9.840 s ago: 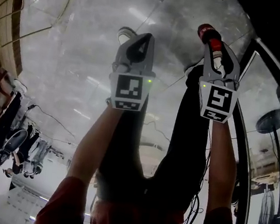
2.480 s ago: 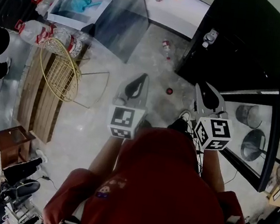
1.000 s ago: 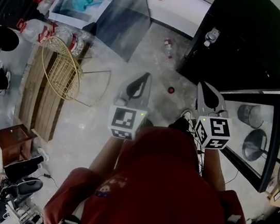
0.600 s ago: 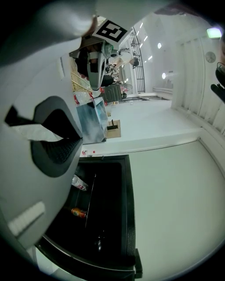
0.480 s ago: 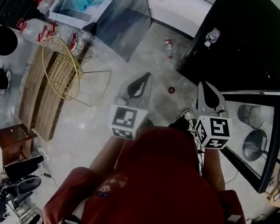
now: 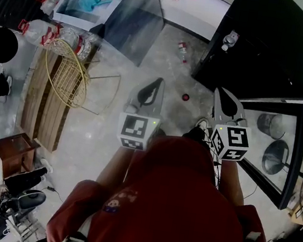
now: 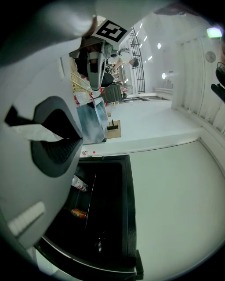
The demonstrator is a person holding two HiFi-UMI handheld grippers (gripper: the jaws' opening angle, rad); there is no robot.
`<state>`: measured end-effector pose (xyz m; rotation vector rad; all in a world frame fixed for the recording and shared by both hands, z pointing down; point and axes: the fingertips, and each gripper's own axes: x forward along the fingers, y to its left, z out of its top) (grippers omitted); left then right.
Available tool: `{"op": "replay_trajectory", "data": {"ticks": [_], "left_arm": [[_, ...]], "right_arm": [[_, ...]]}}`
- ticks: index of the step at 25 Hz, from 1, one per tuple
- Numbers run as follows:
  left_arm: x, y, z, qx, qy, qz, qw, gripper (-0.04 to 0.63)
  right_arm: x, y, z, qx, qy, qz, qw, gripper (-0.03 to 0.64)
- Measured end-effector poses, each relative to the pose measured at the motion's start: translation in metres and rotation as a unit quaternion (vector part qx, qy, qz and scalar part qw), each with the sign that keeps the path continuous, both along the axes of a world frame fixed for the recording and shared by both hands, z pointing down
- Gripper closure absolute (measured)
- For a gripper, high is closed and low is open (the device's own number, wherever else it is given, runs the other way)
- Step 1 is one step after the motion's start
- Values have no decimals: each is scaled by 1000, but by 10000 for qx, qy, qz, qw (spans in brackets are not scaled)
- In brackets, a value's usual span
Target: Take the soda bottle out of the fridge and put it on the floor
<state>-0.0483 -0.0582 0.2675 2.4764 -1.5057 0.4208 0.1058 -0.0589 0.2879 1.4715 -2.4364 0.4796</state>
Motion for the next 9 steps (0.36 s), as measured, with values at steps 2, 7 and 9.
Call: {"op": "replay_trajectory", "data": {"ticks": [2,7,9], "left_arm": [[-1,0,0,-5,4,-2,10000,595],[0,1,0,8,3,5,10000,595],[2,2,-1,13,-2,13,10000,595]], "right_arm": [[-1,0,0,-2,5,-14,10000,615],[-2,0,0,11,14,-39,10000,615],[-1,1,-1,18,17,-44,10000,615]]}}
